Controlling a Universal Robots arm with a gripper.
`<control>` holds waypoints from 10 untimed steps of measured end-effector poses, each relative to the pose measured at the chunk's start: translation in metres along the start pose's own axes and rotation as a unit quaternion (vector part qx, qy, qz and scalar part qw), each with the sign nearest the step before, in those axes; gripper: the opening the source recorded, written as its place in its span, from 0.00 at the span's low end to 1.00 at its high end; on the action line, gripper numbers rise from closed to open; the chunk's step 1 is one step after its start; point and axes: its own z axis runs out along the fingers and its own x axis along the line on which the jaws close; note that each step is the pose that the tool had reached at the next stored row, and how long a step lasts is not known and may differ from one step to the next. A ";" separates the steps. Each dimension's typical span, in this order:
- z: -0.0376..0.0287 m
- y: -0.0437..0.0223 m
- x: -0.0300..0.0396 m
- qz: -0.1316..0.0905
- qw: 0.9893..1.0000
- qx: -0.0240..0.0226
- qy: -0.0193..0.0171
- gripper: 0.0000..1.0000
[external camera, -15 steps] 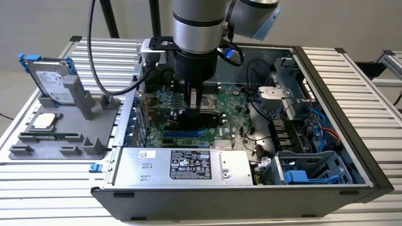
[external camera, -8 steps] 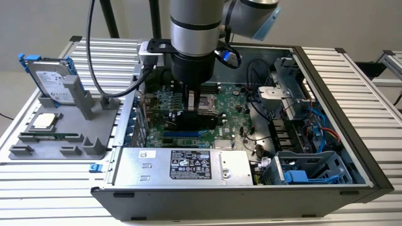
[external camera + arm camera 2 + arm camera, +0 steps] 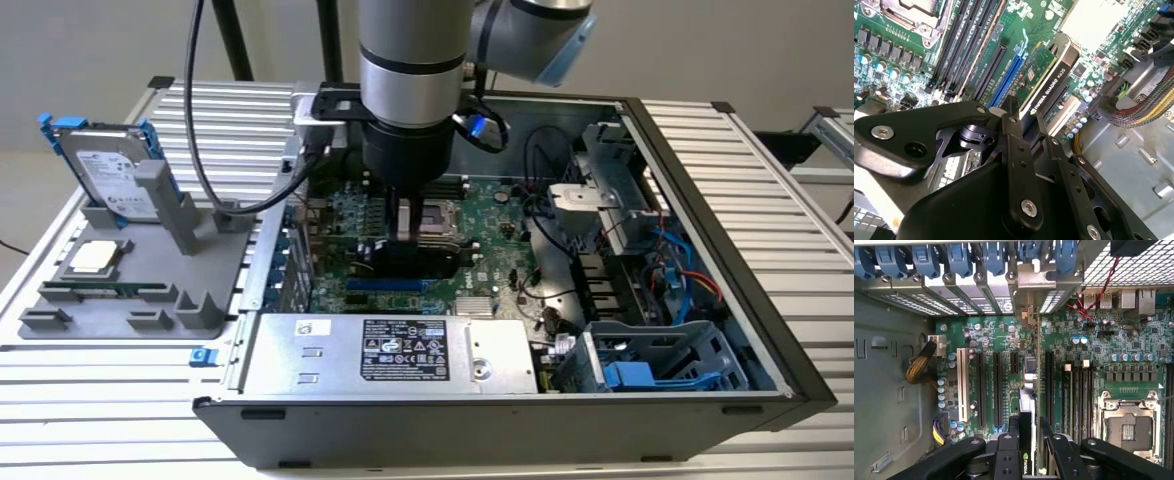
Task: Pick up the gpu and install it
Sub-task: 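Insert the gpu into the slot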
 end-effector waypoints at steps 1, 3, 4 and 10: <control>0.0006 0.0003 0.0000 0.000 1.000 0.000 0.000 0.00; 0.0016 0.0007 0.0000 0.000 1.000 0.000 0.000 0.00; 0.0020 0.0008 0.0000 0.000 1.000 0.000 0.000 0.00; 0.0057 0.0025 -0.0001 0.000 1.000 0.000 0.000 0.00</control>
